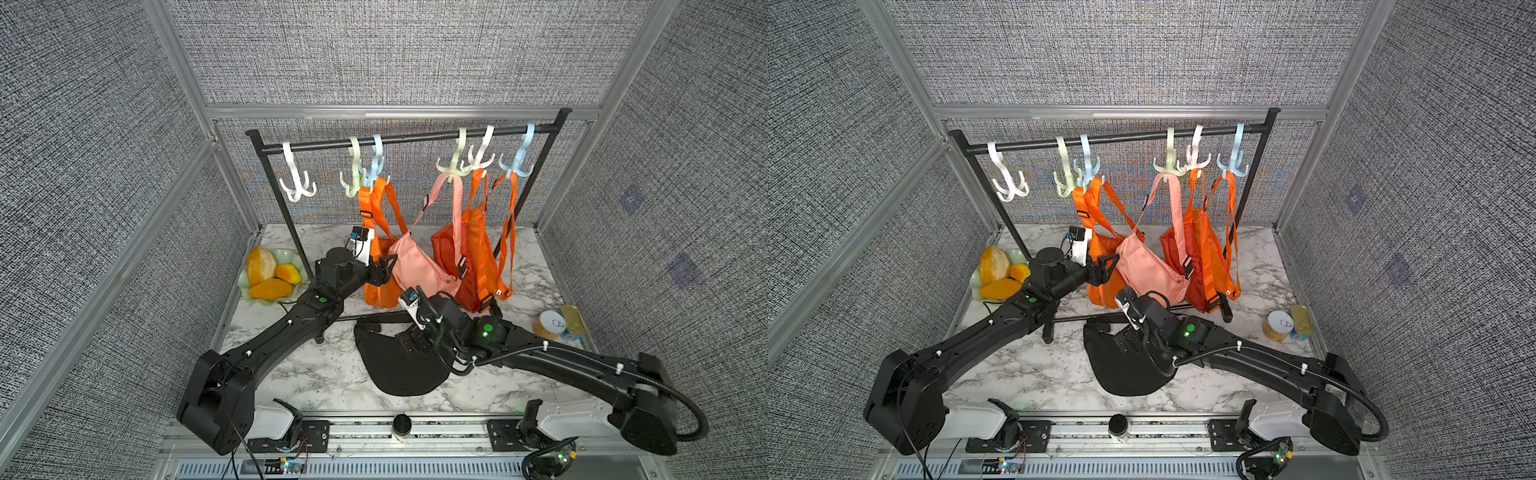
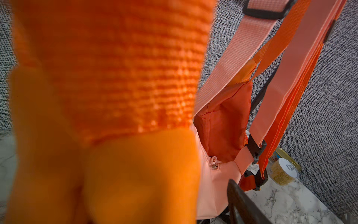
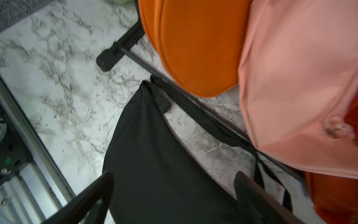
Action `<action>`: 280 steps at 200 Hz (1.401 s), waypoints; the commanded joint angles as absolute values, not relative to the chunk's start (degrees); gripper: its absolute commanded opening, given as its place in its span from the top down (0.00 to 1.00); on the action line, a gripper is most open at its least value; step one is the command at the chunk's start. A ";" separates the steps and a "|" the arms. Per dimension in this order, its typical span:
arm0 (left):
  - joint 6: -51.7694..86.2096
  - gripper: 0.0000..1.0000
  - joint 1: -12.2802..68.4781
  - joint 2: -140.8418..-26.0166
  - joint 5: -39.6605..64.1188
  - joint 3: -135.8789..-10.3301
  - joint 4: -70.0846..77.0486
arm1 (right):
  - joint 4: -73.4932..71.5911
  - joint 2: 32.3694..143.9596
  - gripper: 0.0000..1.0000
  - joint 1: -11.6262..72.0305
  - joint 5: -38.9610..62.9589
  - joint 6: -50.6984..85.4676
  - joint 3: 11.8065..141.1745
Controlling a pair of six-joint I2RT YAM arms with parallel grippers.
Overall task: Hang the bag on a hook
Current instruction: Hang the bag on the hook, then pick up the bag from the center of the board.
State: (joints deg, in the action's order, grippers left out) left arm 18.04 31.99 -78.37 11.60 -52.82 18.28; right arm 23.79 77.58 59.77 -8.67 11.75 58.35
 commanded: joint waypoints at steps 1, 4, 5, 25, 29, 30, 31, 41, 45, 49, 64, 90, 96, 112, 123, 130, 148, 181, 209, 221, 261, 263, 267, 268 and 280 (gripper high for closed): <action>18.02 0.27 31.68 -77.90 14.68 -53.20 18.79 | 26.42 82.00 0.01 62.50 -2.73 16.36 60.08; 17.97 0.26 31.65 -77.87 14.86 -53.32 18.52 | 26.12 82.87 0.01 63.24 -2.80 16.73 60.23; 18.00 0.25 31.64 -77.87 14.90 -53.38 18.49 | 26.07 83.18 0.01 63.48 -2.81 16.89 60.35; 17.69 0.19 31.69 -76.99 15.39 -53.62 16.89 | 25.30 90.01 0.01 67.76 -3.50 19.24 63.03; 17.60 0.18 31.60 -76.65 15.34 -53.50 16.60 | 25.50 91.48 0.01 68.40 -3.99 19.66 63.88; 17.59 0.18 31.58 -76.56 15.32 -53.47 16.56 | 25.54 91.84 0.01 68.57 -4.15 19.76 64.06; 17.54 0.18 31.56 -76.47 15.30 -53.45 16.50 | 25.56 92.19 0.01 68.69 -4.32 19.90 64.24; 17.57 0.16 31.47 -75.43 15.36 -52.97 16.14 | 26.22 95.63 0.01 69.90 -6.03 21.20 66.27; 17.57 0.15 31.38 -75.04 15.43 -52.79 16.02 | 26.48 96.99 0.01 70.28 -6.53 21.66 67.04; 17.53 0.14 31.25 -74.55 15.41 -52.62 15.77 | 26.89 98.23 0.01 70.61 -7.13 22.06 67.83; 18.15 0.12 30.74 -72.98 15.29 -52.01 14.82 | 28.79 102.31 0.01 71.99 -10.57 23.38 70.83; 18.59 0.10 29.97 -69.78 13.94 -51.77 11.78 | 31.00 107.58 0.04 73.21 -12.60 24.97 74.18; 18.85 0.09 29.88 -68.84 13.29 -51.55 11.26 | 31.35 108.62 0.05 73.38 -12.74 25.35 74.59; 19.24 0.08 29.24 -66.42 11.86 -51.16 9.88 | 31.91 110.81 0.08 73.70 -11.71 25.92 75.39; 19.88 0.07 28.97 -65.03 11.30 -50.75 8.85 | 31.82 111.89 0.11 73.87 -10.71 26.34 75.37; 20.10 0.07 28.83 -64.19 11.25 -50.28 8.60 | 31.87 112.42 0.14 73.88 -10.42 26.60 75.25; 20.45 0.06 28.72 -62.44 11.43 -49.05 7.72 | 31.38 113.01 0.24 73.92 -9.64 27.28 74.61; 21.77 0.04 28.57 -57.97 11.23 -46.04 7.05 | 30.81 113.55 0.52 74.03 -9.05 28.76 73.24; 23.23 0.03 28.59 -53.64 13.01 -44.22 6.23 | 30.41 113.18 0.77 74.59 -8.63 29.68 71.93; 23.85 0.03 28.57 -51.89 13.73 -43.62 5.57 | 29.41 112.00 0.86 74.75 -8.14 30.03 70.94; 24.26 0.01 28.57 -44.84 12.57 -43.28 0.84 | 26.86 105.57 1.00 75.14 -7.62 30.19 69.08; 24.26 0.01 28.57 -44.41 12.39 -43.40 0.45 | 26.93 105.21 1.00 75.17 -7.64 30.05 69.08; 24.24 0.01 28.61 -43.56 12.08 -43.66 -0.14 | 26.97 104.43 1.00 75.16 -7.72 29.91 69.08; 24.21 0.01 28.59 -43.36 11.98 -43.76 -0.29 | 26.98 104.24 1.00 75.15 -7.73 29.85 69.04; 24.00 0.01 28.61 -40.98 10.92 -44.93 -2.28 | 26.87 101.90 1.00 75.16 -7.78 29.18 68.91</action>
